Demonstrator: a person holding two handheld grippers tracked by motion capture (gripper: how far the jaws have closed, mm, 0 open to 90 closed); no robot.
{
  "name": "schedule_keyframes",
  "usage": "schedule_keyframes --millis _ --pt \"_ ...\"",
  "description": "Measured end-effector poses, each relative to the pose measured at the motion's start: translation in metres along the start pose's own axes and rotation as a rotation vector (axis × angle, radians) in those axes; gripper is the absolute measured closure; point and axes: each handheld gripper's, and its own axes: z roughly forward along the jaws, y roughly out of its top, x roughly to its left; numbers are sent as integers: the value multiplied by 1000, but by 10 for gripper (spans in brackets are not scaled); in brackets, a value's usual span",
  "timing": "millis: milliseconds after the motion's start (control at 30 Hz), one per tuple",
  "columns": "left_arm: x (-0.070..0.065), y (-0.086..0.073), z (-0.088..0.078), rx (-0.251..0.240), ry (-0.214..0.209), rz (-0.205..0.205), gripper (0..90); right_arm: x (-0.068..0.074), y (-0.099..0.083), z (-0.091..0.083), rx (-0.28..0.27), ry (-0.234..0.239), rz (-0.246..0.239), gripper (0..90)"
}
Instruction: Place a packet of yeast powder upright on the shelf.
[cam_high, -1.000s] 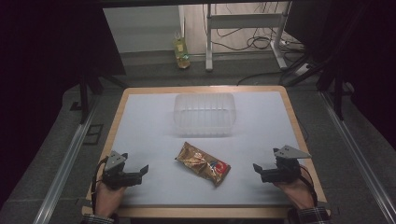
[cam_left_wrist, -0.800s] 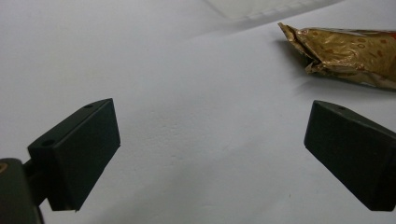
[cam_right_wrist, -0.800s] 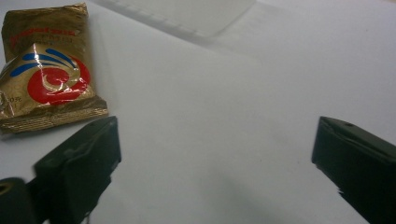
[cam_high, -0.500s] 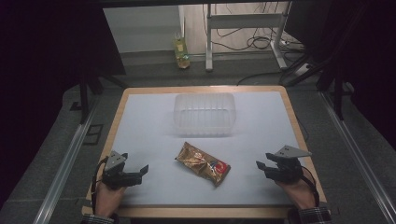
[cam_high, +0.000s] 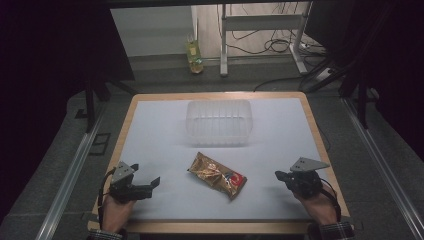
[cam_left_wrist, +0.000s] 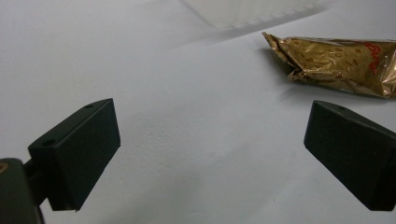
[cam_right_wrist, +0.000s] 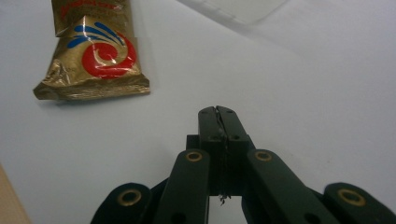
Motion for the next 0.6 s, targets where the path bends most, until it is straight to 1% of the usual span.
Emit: schedule_keyframes --millis 67,200,300,333,367,433,600 --pt "0 0 0 1 3 1 34 1 1 -1 -1 5 5 887" --pt "0 0 0 0 4 -1 34 6 5 0 -11 7 -2 887" --pt "0 0 1 1 6 1 34 11 9 1 -12 25 -10 887" --pt "0 0 1 1 5 2 34 13 10 2 -11 47 0 887" --pt "0 0 1 0 2 3 34 13 10 2 -11 47 0 887" --pt "-1 0 1 1 1 5 34 15 12 4 -13 72 4 887" --pt "-2 0 2 1 -5 10 31 20 16 8 -8 115 12 888"
